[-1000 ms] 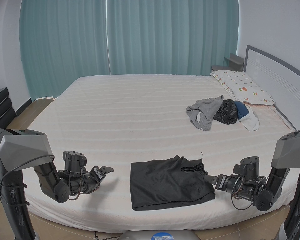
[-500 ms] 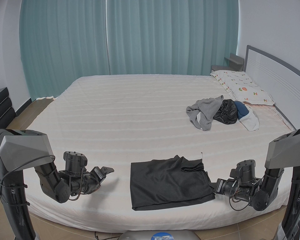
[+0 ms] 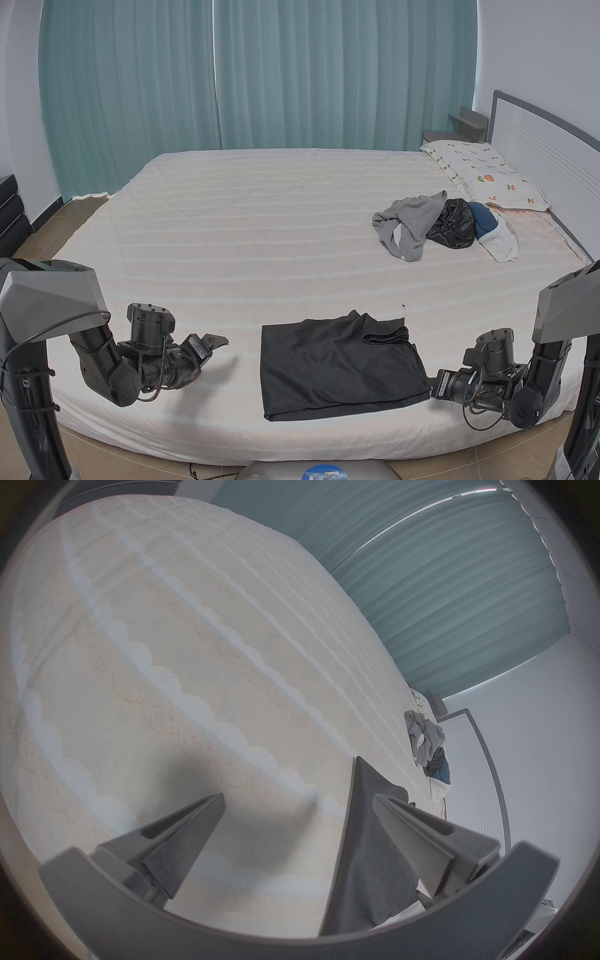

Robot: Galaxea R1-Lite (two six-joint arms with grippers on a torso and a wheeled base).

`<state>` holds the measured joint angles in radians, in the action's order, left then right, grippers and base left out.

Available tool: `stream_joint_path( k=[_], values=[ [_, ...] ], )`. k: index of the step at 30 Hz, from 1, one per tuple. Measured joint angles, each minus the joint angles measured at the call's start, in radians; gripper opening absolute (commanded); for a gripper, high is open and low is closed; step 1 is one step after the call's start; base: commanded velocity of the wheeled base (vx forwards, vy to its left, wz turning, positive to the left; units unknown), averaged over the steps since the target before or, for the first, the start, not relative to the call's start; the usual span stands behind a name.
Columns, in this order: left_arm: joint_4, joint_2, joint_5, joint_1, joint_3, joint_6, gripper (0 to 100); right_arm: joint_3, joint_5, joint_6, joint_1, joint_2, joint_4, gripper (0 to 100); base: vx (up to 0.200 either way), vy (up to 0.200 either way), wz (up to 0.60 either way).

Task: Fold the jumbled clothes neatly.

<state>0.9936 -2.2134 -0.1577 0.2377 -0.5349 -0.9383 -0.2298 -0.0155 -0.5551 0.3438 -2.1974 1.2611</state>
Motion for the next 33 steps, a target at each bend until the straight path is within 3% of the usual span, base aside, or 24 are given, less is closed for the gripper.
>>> stream_joint_path(
  k=[14,20,29,33],
  values=[
    [0.0,0.0,0.004,0.0,0.0,0.0,100,-0.035,0.029,-0.001,0.008,0.071,-0.005,100,0.0,0.0,0.0],
    [0.0,0.0,0.005,0.0,0.003,-0.001,100,-0.151,0.032,-0.005,0.078,0.09,-0.028,100,0.2,0.0,0.0],
    [0.0,0.0,0.011,0.008,0.011,0.0,100,-0.318,0.023,-0.019,0.196,0.039,-0.114,100,0.0,0.0,0.0],
    [0.0,0.0,0.012,0.009,0.011,0.001,100,-0.372,-0.003,-0.076,0.227,-0.002,-0.132,100,0.0,0.0,0.0]
  ],
)
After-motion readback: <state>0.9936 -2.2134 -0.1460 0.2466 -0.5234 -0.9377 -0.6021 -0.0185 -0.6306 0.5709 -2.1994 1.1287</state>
